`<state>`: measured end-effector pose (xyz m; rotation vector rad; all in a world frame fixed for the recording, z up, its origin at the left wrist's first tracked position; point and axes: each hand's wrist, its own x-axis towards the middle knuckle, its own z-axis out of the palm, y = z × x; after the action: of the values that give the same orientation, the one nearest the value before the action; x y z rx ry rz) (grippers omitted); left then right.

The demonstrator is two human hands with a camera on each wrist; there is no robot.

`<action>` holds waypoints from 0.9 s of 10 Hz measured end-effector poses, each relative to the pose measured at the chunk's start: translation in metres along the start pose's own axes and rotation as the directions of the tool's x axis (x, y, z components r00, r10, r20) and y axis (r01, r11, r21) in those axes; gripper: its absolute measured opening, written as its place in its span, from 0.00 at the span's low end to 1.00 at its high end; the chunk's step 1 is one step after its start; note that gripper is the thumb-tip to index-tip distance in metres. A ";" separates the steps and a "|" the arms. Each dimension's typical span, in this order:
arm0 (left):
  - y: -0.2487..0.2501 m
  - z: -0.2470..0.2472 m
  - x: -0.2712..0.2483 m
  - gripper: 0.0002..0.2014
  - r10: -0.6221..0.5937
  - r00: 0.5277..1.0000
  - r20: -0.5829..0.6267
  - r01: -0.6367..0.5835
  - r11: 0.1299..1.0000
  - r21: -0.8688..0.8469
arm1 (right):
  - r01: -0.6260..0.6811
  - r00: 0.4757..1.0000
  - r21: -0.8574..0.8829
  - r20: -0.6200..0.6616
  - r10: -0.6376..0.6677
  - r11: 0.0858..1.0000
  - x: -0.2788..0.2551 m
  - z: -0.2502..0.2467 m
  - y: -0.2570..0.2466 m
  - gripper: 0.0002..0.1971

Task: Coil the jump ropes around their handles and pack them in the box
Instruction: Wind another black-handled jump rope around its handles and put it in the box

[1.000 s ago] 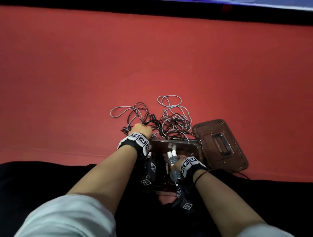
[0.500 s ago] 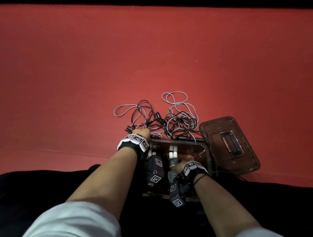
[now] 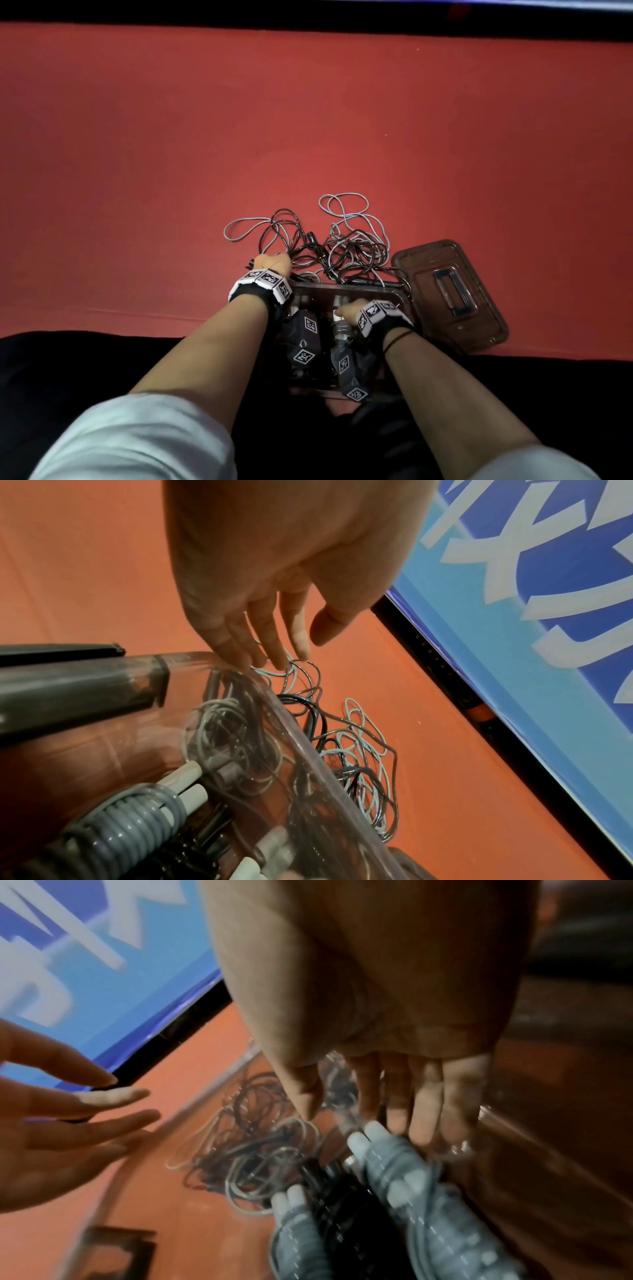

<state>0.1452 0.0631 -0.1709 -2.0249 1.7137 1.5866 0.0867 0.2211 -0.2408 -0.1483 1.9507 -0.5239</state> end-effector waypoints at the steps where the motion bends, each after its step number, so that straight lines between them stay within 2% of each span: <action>1: -0.003 -0.002 0.012 0.19 0.079 0.996 0.027 -0.079 0.997 0.009 | -0.035 0.996 0.087 0.083 0.027 0.996 -0.016 -0.014 -0.026 0.15; 2: -0.003 -0.006 0.004 0.17 0.095 0.995 0.021 -0.094 0.995 -0.028 | -0.053 0.985 0.130 0.172 0.030 0.990 -0.035 -0.029 -0.043 0.19; 3: -0.006 -0.002 0.014 0.12 0.110 0.993 0.032 -0.108 0.992 -0.070 | 0.002 0.997 0.305 0.069 -0.024 0.952 -0.034 -0.045 -0.053 0.20; 4: -0.016 0.008 0.045 0.17 0.092 0.992 0.086 -0.074 0.979 -0.192 | 0.049 0.996 0.476 -0.091 -0.006 0.878 -0.023 -0.067 -0.056 0.17; 5: -0.006 0.002 0.012 0.06 0.077 0.981 0.176 -0.006 0.928 -0.372 | 0.054 0.977 0.510 -0.205 0.060 0.859 -0.007 -0.092 -0.046 0.15; 6: -0.003 0.005 0.013 0.06 0.060 0.971 0.230 0.065 0.864 -0.499 | 0.004 0.970 0.569 -0.201 0.134 0.822 0.018 -0.105 -0.027 0.13; 7: 0.004 0.013 0.023 0.05 0.051 0.970 0.239 0.086 0.844 -0.529 | -0.062 0.970 0.523 -0.168 0.174 0.850 0.054 -0.106 -0.007 0.12; 8: 0.013 0.026 0.034 0.06 0.048 0.966 0.254 0.075 0.889 -0.452 | -0.141 0.980 0.382 -0.078 0.183 0.913 0.054 -0.103 -0.017 0.08; 9: 0.024 0.041 0.041 0.06 0.071 0.955 0.288 0.002 0.969 -0.246 | -0.160 0.986 0.255 -0.012 0.169 0.954 0.056 -0.105 -0.026 0.09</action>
<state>0.0947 0.0502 -0.2058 -1.7372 1.5172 2.0792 -0.0349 0.2099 -0.2406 0.1853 1.8891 -0.6616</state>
